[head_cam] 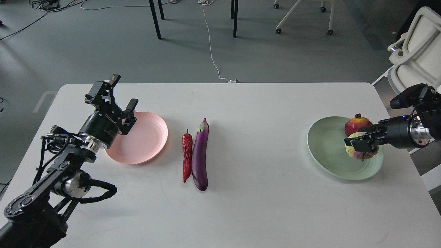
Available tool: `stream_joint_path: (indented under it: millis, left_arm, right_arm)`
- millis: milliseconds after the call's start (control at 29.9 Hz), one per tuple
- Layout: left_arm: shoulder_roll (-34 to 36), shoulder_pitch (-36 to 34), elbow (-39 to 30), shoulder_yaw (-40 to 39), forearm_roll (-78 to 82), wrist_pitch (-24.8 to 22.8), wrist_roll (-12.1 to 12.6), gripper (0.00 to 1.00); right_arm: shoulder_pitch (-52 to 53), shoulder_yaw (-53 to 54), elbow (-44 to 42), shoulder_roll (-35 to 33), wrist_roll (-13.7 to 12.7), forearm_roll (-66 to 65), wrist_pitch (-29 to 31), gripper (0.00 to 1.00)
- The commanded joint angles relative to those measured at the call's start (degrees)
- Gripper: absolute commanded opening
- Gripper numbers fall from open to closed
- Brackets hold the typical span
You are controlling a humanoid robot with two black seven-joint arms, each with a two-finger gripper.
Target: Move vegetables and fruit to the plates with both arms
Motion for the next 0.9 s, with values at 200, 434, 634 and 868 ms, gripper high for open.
stream_joint_path:
  millis: [200,434,634,868]
  left_arm:
    - [0.7,-0.4,-0.1,0.0,0.0,0.0,-0.2,0.98]
    - [2.3,-0.9,-2.5,0.0,0.1,0.0,-0.2,0.98]
    - [2.6,-1.4,-6.6,0.4,4.0,0.4,0.1,0.98]
    - [2.4,-1.9,-13.3,6.9,35.0,0.4,0.5,0.98]
  right_arm:
    - [-3.0,9.4,2.1,-0.6,0.0,2.8,-0.8,0.97]
    - [-10.8,20.6,7.5,-0.7,0.0,39.0,-0.8,0.97]
    - [-17.6,30.1,7.3,4.1,0.0,70.0,-0.2,0.97]
    - [-29.6,46.7,0.6,8.9,0.0,93.5,9.1,0.97]
